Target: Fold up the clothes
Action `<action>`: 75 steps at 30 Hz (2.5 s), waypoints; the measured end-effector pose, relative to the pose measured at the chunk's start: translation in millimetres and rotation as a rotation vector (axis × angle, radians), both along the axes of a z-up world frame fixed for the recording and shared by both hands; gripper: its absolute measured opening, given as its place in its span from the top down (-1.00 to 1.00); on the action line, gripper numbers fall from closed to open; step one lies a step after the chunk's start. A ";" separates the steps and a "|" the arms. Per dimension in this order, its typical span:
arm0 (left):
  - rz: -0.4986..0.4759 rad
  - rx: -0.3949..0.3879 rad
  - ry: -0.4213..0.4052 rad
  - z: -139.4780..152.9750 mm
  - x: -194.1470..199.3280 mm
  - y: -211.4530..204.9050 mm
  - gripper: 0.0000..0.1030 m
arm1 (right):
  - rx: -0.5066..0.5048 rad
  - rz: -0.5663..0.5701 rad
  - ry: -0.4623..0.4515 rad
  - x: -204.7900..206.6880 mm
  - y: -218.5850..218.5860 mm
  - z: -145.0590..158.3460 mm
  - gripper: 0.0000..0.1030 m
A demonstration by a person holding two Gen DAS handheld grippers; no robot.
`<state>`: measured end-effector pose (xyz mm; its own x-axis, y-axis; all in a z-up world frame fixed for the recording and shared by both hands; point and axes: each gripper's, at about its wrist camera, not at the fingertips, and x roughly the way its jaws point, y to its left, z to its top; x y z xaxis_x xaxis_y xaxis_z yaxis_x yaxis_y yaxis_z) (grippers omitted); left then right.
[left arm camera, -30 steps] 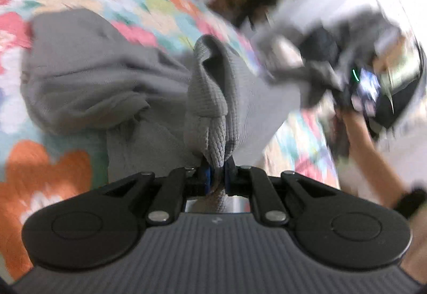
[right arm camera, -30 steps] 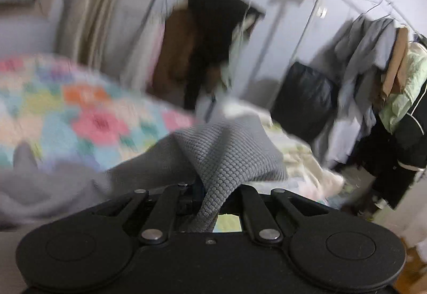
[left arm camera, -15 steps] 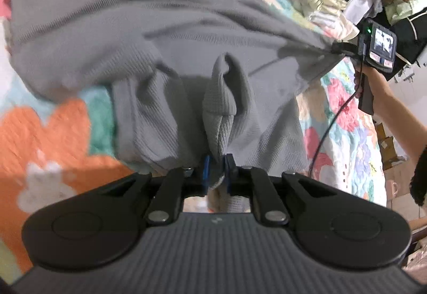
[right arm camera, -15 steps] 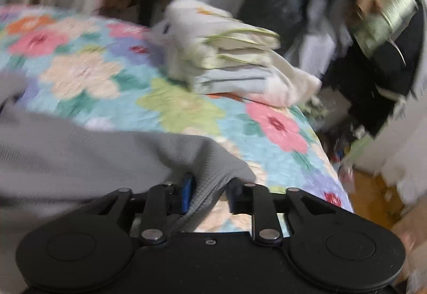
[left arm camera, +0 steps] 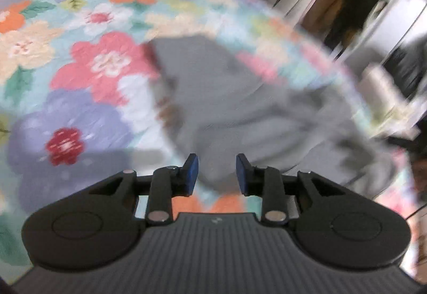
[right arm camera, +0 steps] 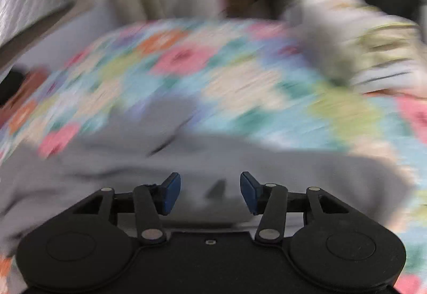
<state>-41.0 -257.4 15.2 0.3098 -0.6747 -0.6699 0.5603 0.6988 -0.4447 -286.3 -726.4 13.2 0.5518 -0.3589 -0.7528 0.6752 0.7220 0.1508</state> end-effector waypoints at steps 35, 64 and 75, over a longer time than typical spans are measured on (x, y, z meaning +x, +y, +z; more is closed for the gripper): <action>0.082 0.265 -0.450 28.2 150.4 -125.8 0.93 | -0.382 0.328 -0.010 324.7 -14.2 58.5 0.84; 0.186 0.329 -0.020 -57.4 153.3 -63.4 0.12 | 0.060 0.138 0.112 284.8 -80.9 -37.1 -0.31; 0.142 0.325 -0.059 -62.7 133.6 -63.4 0.03 | -0.206 0.249 0.127 326.8 -20.5 -26.3 0.82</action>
